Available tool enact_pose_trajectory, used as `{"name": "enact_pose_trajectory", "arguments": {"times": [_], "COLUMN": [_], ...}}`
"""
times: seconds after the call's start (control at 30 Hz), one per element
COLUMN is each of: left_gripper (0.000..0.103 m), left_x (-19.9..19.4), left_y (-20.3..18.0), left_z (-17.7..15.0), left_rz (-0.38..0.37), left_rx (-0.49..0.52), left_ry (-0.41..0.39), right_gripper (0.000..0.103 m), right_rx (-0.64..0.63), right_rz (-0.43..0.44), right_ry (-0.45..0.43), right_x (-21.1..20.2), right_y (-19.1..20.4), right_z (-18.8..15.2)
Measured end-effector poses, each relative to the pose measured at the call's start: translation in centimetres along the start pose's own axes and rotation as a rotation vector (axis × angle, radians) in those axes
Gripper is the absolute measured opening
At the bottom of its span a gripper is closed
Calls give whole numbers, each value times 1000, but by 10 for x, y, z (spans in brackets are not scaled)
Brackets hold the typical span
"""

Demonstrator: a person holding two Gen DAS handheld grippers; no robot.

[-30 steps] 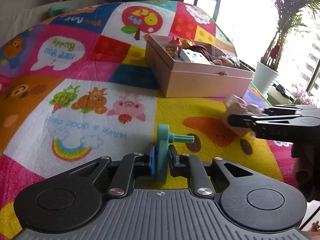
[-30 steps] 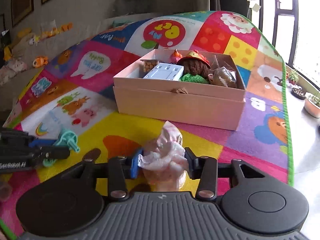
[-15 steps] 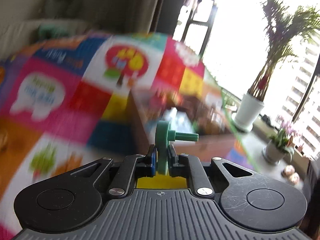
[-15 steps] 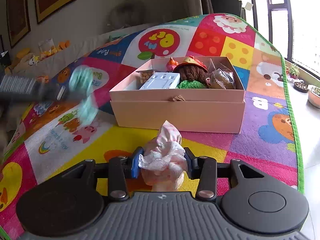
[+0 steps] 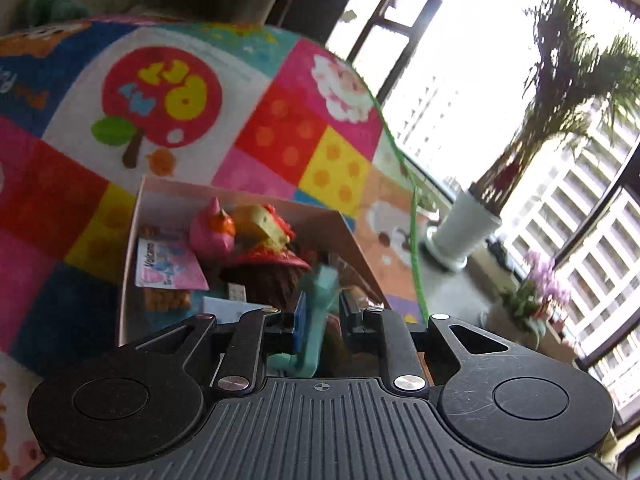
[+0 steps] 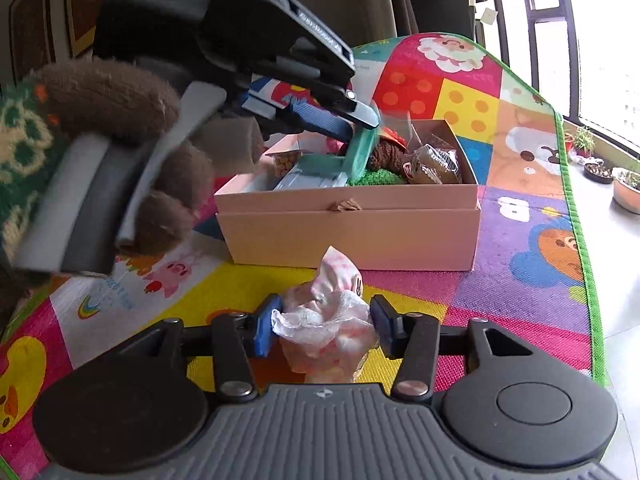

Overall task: Organize objects
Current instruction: 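Release the teal toy and lace cloth into the pink box with both tools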

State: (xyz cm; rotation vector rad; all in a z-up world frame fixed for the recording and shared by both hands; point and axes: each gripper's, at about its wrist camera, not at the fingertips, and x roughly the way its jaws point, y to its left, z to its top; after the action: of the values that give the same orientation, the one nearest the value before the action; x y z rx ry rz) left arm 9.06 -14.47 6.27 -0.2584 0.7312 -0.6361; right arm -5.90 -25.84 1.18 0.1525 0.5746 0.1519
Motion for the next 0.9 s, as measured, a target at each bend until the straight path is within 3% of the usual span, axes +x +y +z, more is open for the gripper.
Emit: {"name": "enact_pose_trajectory", "arguments": {"times": [0.23,0.47,0.6,0.73,0.8,0.9], "left_gripper": [20,20,20,21,21,21], "left_x": [-49,-86,-84,-83,-81,-84], "left_y": [18,67,100,126,133,140], "left_z": [-10,-51,-69,-82,-83,-86], "left_rz": [-15,0,-25,-95,-124,-150], "left_rx": [24,-21,-106,-218,-247,-266], "left_ry": [-127,-213,-237,-257,-253,-252], "right_gripper": [50,23,23,23,23,23], "right_rx": [4,20,16,53,66,97], "right_rz": [4,7,-14,-49,-93,-156], "right_ry": [-18,35,9,-30,-31,37], "right_x": [-3,0,-14,-17,1,48], "right_y": [0,-2,-16,-38,-45,-54], "right_z": [-1,7,51,127,166,201]}}
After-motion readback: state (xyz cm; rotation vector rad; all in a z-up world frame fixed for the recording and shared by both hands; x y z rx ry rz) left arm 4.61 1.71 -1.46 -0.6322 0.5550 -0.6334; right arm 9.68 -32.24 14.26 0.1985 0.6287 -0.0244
